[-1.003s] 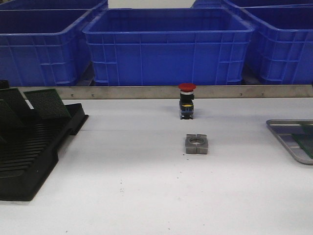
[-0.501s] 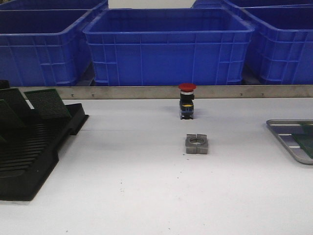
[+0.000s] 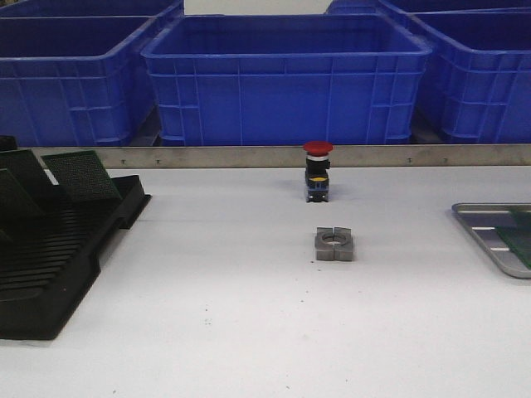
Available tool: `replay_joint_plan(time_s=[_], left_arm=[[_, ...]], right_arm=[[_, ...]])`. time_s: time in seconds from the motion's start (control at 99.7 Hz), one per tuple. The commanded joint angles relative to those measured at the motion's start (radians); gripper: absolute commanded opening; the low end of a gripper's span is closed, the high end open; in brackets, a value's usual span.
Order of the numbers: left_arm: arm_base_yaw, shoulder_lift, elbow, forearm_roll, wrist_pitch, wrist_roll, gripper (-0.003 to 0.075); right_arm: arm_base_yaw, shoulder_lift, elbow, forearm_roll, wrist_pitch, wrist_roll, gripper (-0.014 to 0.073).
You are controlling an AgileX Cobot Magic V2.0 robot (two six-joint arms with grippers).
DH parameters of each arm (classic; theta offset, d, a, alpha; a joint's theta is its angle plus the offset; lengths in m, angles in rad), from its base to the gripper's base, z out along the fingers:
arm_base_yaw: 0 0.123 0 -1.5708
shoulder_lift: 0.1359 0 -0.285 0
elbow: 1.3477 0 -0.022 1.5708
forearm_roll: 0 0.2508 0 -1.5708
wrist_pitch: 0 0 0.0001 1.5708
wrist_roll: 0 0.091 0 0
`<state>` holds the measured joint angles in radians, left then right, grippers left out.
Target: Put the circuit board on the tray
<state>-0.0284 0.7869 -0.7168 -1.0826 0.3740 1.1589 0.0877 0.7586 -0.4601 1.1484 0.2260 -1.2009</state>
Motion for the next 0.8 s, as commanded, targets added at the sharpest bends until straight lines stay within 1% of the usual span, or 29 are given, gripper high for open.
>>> replay_joint_plan(time_s=[0.0,0.12,0.291,0.431,0.612,0.792], left_arm=[[0.004,-0.084,0.038,-0.050,-0.105,-0.012,-0.0017],[0.004,-0.201,0.132,-0.051,-0.121,-0.002,-0.0017],[0.004,-0.376,0.257,-0.051,-0.124,0.000,-0.0017],[0.004,-0.521,0.342,-0.053,-0.126,0.000,-0.0017],[0.004,-0.647,0.409,-0.053,-0.128,0.000,-0.0017],[0.004,-0.665,0.436,-0.054,-0.126,0.000,-0.0017]], right_arm=[[0.006,-0.111,0.027,0.027,-0.081,-0.012,-0.0060],[0.006,-0.274,0.096,0.027,-0.112,-0.012,-0.0060],[0.006,-0.507,0.165,0.027,-0.102,-0.012,-0.0060],[0.006,-0.652,0.205,0.027,-0.102,-0.012,-0.0060],[0.006,-0.739,0.227,0.027,-0.099,-0.012,-0.0060],[0.006,-0.742,0.227,0.027,-0.101,-0.012,-0.0060]])
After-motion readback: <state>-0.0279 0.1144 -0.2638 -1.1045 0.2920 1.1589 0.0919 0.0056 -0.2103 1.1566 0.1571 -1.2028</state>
